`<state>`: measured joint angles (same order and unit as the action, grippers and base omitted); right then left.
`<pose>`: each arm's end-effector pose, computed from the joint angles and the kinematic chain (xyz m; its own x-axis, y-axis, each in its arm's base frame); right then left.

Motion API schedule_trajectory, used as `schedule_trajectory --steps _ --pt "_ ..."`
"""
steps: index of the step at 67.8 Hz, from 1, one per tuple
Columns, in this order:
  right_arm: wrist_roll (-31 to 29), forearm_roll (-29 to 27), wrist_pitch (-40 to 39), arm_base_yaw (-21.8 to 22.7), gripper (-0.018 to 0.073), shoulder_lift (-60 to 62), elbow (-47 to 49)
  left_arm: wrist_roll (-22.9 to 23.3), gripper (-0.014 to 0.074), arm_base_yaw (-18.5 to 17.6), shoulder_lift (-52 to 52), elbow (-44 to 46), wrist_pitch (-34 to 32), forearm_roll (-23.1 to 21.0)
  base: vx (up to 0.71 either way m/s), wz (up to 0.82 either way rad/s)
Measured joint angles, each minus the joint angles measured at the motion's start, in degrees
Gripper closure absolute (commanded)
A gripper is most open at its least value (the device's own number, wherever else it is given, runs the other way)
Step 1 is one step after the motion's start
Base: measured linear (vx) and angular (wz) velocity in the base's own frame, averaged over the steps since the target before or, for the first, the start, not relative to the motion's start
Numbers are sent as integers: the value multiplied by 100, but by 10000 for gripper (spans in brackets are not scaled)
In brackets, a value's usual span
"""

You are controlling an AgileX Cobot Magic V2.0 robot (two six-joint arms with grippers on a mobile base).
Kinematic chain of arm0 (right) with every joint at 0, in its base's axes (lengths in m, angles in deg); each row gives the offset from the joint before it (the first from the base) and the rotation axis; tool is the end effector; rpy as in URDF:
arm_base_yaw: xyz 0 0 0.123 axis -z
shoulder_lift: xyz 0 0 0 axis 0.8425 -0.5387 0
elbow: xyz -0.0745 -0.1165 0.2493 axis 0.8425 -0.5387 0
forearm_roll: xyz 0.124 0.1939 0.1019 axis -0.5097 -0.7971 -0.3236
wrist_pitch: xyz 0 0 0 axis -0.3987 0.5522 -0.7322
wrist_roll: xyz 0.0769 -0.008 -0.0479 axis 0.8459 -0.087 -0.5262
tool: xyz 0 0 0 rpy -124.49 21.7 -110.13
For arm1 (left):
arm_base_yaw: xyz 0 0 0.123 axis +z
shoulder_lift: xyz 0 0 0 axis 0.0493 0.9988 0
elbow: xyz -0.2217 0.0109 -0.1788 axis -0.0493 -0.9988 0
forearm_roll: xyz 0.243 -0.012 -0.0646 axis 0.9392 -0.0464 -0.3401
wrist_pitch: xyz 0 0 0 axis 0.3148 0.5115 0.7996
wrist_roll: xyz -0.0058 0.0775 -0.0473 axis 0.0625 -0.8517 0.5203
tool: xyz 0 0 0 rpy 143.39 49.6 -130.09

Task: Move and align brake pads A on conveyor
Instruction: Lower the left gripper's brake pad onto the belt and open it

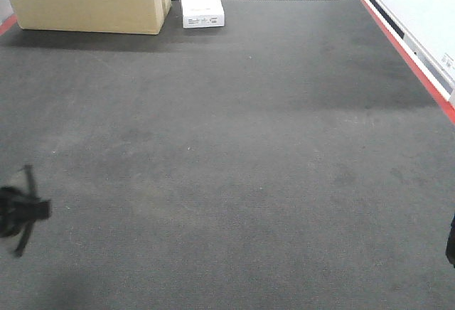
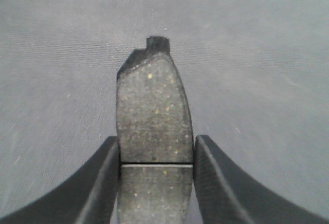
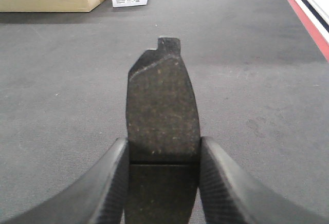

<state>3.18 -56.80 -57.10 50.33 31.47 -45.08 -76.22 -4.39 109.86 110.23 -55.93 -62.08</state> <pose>0.0856 0.0142 0.2825 -0.2921 0.0349 -0.9558 -0.1403 0.9870 0.0789 0.2084 -0.0295 0.2608 -0.7632 -0.0919 -0.6396 0.0043 0.9891 -0.1472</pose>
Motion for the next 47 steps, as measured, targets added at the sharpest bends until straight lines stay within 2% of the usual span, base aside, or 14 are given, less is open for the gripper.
schedule_trajectory --steps 19,32,41,47 --pt "0 0 0 0 564 0 0 4 600 0 2081 816 -275 0 0 0" --pt "0 0 0 0 564 0 0 6 583 0 3015 1255 -280 0 0 0" --pt "0 0 0 0 564 0 0 18 543 0 3435 1480 -268 0 0 0" --pt "0 0 0 0 564 0 0 24 484 0 3644 1613 -251 0 0 0"
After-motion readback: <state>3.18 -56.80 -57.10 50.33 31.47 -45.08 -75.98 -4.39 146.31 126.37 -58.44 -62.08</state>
